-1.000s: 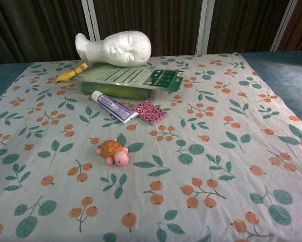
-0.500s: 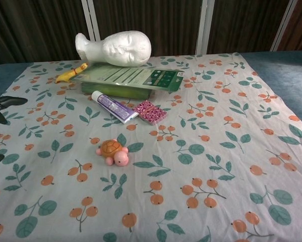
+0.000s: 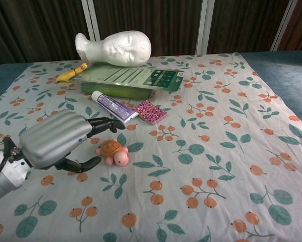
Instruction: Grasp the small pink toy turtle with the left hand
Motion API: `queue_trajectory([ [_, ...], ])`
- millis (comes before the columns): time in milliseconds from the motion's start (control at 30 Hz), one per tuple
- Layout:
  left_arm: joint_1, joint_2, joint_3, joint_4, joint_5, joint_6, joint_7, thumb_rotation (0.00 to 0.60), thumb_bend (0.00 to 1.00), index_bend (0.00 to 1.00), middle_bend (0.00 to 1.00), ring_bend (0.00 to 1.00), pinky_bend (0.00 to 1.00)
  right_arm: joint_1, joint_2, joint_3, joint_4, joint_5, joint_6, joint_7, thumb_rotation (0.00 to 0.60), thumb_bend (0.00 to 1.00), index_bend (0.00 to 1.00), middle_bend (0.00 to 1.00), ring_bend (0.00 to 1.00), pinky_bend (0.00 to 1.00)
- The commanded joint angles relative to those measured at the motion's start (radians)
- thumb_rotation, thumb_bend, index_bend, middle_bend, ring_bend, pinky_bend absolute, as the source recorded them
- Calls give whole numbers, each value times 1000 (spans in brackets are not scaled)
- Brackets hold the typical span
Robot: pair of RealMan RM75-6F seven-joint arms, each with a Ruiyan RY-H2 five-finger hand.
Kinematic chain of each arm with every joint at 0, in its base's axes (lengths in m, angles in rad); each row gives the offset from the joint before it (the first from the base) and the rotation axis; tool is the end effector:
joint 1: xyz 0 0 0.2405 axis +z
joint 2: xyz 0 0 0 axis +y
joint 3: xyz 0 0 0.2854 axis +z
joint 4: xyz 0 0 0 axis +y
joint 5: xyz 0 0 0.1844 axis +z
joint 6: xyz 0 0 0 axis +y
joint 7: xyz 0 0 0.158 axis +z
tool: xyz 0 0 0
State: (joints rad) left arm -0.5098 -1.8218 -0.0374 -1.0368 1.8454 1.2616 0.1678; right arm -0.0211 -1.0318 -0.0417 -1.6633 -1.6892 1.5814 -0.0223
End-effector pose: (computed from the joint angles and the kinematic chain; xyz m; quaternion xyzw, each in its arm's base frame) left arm -0.1903 0.2817 -0.0596 -0.7970 -0.1738 -0.4491 0.3645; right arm -0.3134 -0.1427 0.2086 0.6369 -0.3644 0.3773 0.5649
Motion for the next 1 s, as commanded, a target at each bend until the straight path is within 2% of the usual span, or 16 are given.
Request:
queue_trajectory([
  [33, -43, -54, -16, 50, -15, -34, 74, 600, 382, 202, 242, 998, 1000, -4, 7, -2, 3, -5, 9, 14, 600, 173, 0, 0, 0, 0],
  [267, -70, -114, -25, 143, -46, -41, 151, 600, 380, 237, 222, 998, 1000, -9, 21, -3, 10, -13, 25, 44, 600, 173, 0, 0, 0, 0],
  [433, -70, -133, -15, 169, -76, -45, 153, 600, 380, 296, 289, 998, 1000, -15, 23, 1, 12, -8, 38, 56, 600, 173, 0, 0, 0, 0],
  [533, -79, -141, -18, 181, -92, -51, 141, 600, 380, 343, 367, 999, 1000, -16, 25, 0, 11, -10, 40, 59, 600, 173, 0, 0, 0, 0],
  [667, -87, -155, -16, 207, -101, -39, 141, 600, 381, 457, 506, 1000, 1000, -18, 27, 2, 12, -9, 44, 65, 600, 173, 0, 0, 0, 0],
  [800, -90, -188, -19, 264, -104, 8, 129, 600, 425, 718, 776, 1000, 1000, -19, 28, 2, 13, -11, 46, 70, 600, 173, 0, 0, 0, 0],
  [867, -90, -206, -19, 302, -102, 36, 119, 600, 471, 796, 860, 1000, 1000, -20, 29, 2, 14, -12, 48, 72, 600, 173, 0, 0, 0, 0],
  [1000, -92, -231, -7, 366, -99, 65, 98, 600, 522, 837, 915, 1000, 1000, -21, 29, 3, 15, -13, 52, 73, 600, 173, 0, 0, 0, 0],
])
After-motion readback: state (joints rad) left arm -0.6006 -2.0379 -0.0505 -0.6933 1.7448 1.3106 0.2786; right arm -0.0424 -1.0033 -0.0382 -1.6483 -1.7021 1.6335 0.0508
